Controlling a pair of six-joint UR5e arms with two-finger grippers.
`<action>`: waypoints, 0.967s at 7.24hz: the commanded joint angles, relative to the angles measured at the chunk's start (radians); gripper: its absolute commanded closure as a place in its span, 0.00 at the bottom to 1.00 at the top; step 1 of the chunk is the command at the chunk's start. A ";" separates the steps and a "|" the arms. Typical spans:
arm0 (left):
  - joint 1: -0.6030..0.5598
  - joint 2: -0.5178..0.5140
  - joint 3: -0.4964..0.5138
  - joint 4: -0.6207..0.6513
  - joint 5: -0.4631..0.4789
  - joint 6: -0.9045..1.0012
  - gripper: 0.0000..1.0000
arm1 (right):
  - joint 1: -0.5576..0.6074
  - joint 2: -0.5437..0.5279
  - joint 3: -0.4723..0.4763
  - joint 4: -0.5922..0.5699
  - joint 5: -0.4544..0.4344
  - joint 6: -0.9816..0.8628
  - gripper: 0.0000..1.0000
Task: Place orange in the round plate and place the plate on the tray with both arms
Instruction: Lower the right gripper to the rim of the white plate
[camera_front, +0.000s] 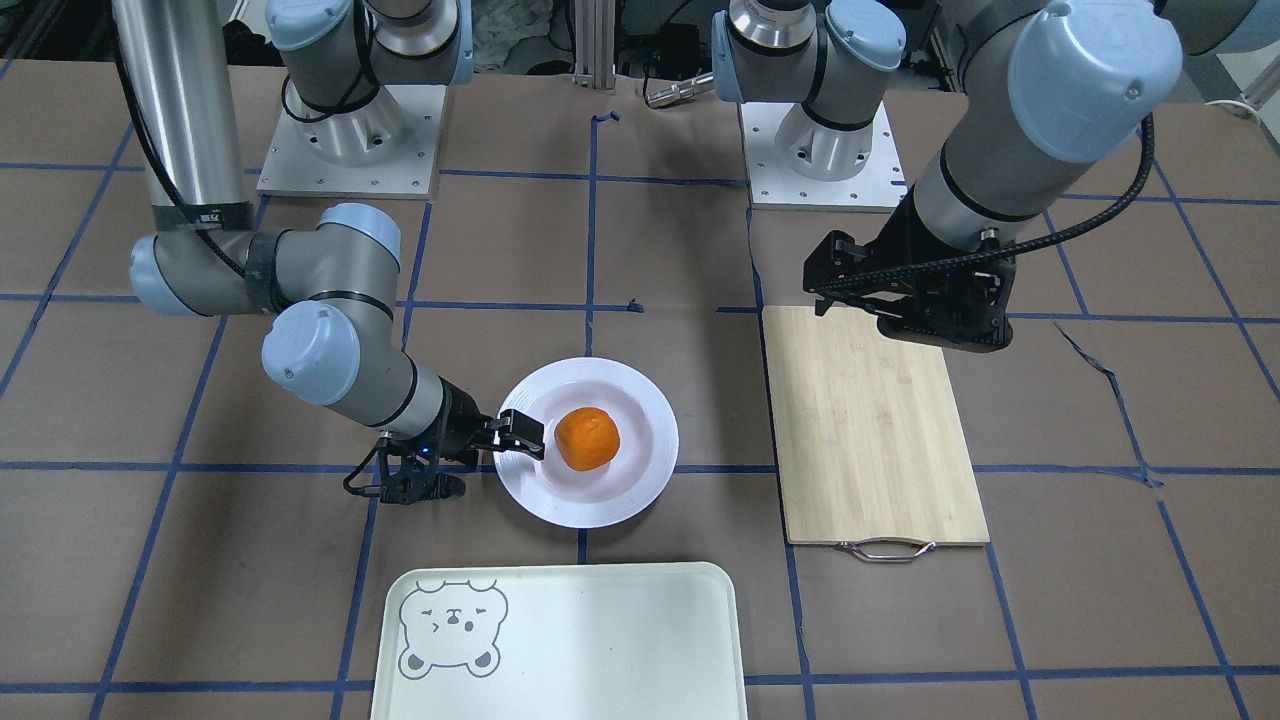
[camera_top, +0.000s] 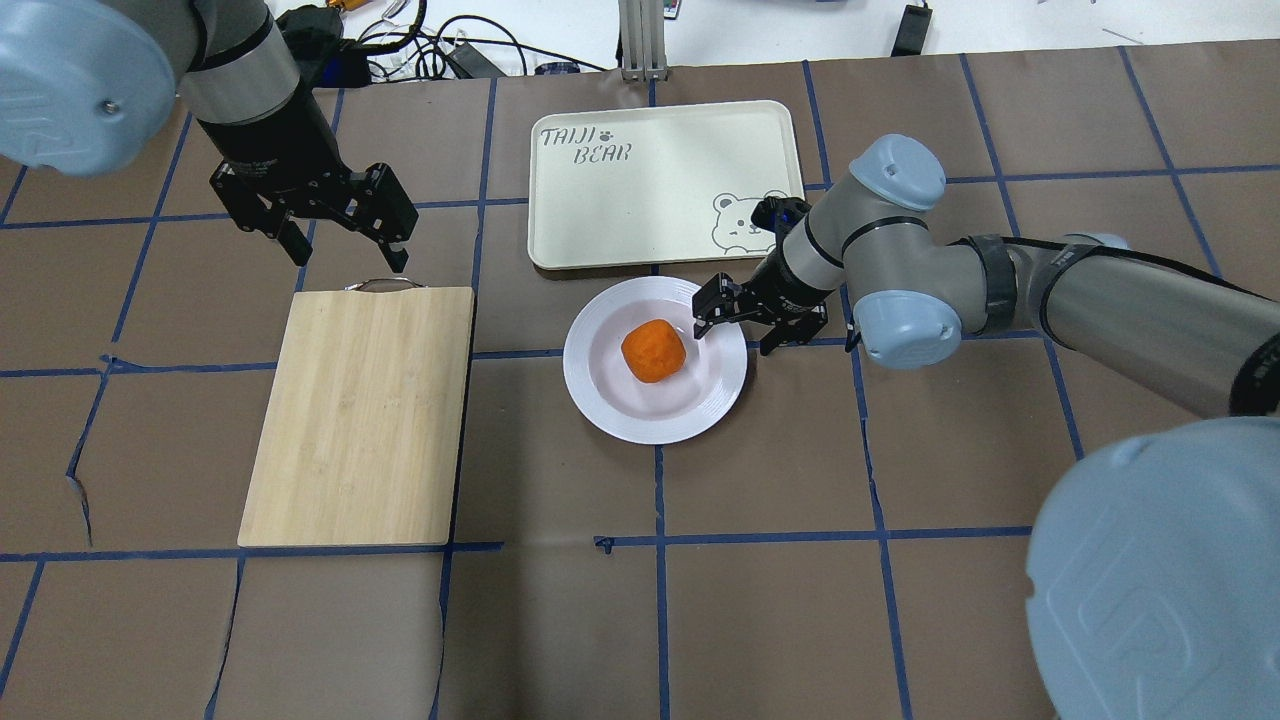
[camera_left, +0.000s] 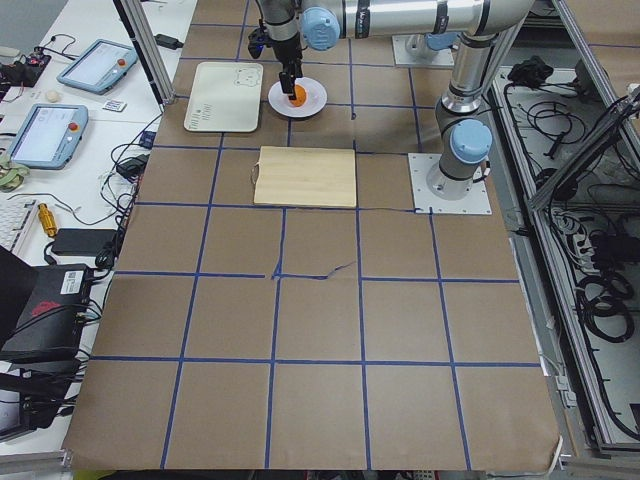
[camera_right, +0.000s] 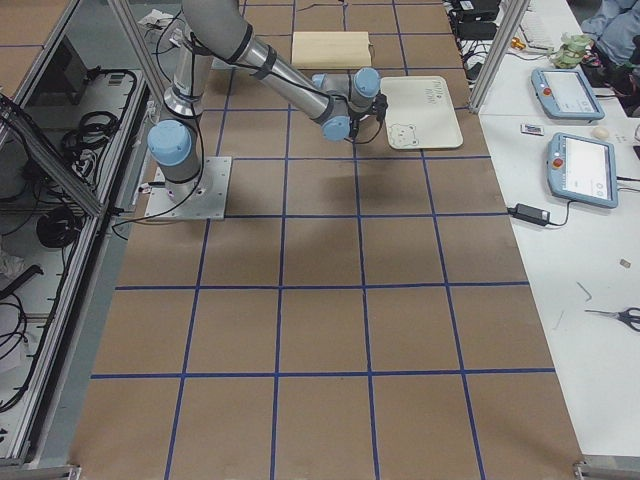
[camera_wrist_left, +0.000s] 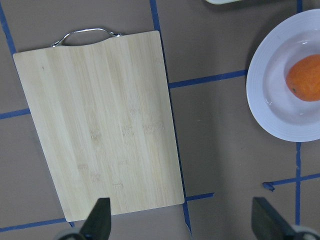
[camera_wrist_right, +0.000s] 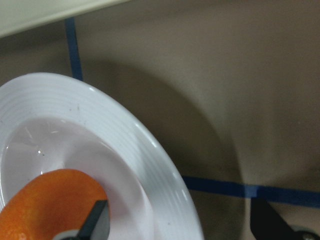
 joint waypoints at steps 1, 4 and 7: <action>0.003 0.004 -0.011 0.045 0.000 -0.004 0.00 | 0.003 0.007 0.023 -0.059 0.000 0.003 0.06; 0.003 0.004 -0.012 0.045 0.000 -0.004 0.00 | 0.013 0.004 0.022 -0.048 0.000 0.012 0.35; 0.004 -0.001 -0.012 0.047 -0.001 -0.002 0.00 | 0.041 -0.004 0.023 -0.045 0.000 0.064 0.73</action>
